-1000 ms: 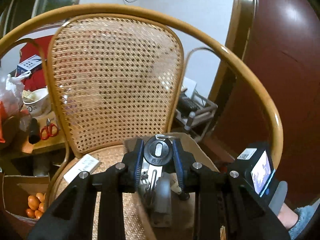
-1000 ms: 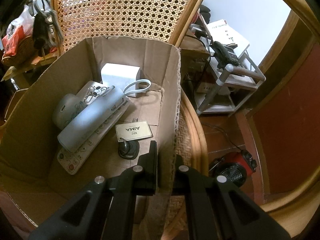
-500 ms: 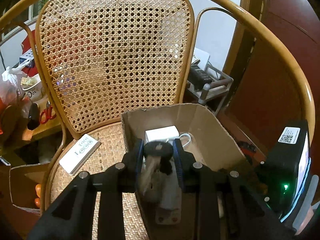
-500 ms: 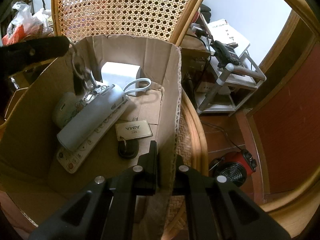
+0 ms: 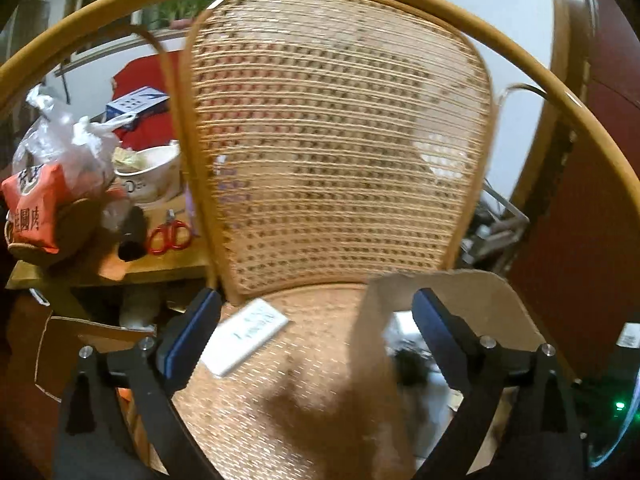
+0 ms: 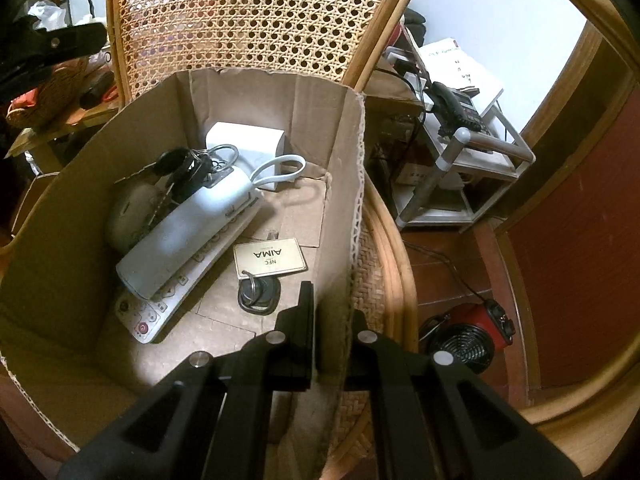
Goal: Organize rigid objects
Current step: 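Carry the keys into the cardboard box and open the left gripper, then move the left gripper back and close on the white Midea remote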
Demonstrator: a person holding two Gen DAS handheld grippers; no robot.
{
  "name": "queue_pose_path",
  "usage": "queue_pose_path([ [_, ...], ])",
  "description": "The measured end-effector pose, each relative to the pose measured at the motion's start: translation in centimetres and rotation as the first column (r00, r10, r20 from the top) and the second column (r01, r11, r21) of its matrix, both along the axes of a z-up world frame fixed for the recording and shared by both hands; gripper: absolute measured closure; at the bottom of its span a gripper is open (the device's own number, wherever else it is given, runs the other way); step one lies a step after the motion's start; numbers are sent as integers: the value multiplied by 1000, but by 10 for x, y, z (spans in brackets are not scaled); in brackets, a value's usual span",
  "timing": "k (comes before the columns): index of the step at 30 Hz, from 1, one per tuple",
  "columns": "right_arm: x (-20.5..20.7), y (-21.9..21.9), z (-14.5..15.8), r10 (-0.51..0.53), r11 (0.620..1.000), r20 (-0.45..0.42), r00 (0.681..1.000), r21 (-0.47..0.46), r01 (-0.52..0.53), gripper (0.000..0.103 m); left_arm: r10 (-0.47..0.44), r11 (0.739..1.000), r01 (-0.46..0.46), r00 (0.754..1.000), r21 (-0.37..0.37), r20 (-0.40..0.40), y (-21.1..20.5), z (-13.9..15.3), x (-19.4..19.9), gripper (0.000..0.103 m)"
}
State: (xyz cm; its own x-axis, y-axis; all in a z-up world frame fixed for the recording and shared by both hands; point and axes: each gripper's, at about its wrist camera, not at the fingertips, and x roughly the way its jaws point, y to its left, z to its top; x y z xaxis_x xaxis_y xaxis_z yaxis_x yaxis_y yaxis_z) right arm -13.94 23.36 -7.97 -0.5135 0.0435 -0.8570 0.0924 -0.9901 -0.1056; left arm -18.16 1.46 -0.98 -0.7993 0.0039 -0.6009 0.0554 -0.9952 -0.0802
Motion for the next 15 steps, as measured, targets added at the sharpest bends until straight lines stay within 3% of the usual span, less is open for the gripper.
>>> queue_pose_path([
  [7, 1, -1, -1, 0, 1000, 1, 1000, -1, 0, 95, 75, 997, -77, 996, 26, 53, -42, -17, -18, 5],
  [15, 1, -2, 0, 0, 1000, 2, 1000, -1, 0, 95, 96, 990, -77, 980, -115, 173, -55, -54, -43, 5],
])
